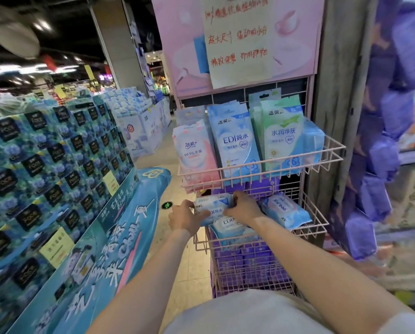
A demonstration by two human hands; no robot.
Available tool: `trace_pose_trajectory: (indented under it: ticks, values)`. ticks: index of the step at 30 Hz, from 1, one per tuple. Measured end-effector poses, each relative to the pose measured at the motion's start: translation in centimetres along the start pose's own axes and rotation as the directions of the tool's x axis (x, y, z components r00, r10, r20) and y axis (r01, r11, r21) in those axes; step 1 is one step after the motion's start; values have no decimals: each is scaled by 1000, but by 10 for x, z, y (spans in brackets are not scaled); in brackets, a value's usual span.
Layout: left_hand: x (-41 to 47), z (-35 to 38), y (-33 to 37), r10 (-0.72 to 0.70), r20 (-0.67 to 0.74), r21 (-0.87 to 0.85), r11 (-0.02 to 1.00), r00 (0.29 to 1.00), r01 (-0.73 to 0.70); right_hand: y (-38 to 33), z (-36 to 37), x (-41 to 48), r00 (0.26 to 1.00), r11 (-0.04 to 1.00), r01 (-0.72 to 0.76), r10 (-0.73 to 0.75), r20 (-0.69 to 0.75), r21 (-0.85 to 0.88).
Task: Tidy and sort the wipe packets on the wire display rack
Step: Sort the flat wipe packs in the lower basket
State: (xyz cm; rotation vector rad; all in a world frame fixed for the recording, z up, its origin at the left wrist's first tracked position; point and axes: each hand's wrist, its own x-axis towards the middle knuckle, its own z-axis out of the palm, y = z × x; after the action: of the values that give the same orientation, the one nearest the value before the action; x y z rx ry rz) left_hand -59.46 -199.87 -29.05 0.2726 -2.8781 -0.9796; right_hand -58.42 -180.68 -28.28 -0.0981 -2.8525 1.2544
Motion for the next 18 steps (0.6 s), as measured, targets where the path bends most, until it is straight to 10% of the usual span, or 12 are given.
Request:
trace_pose_trajectory:
  ticks: [9,18]
  values:
    - [-31,1,10,-29,-190,173,983,981,63,12,-33,-15,957,969,-180,213,199,-170]
    - [-63,13,30,-15,156,309,951,988,-34,12,-30,-22,971,969,-177,201,132,-169]
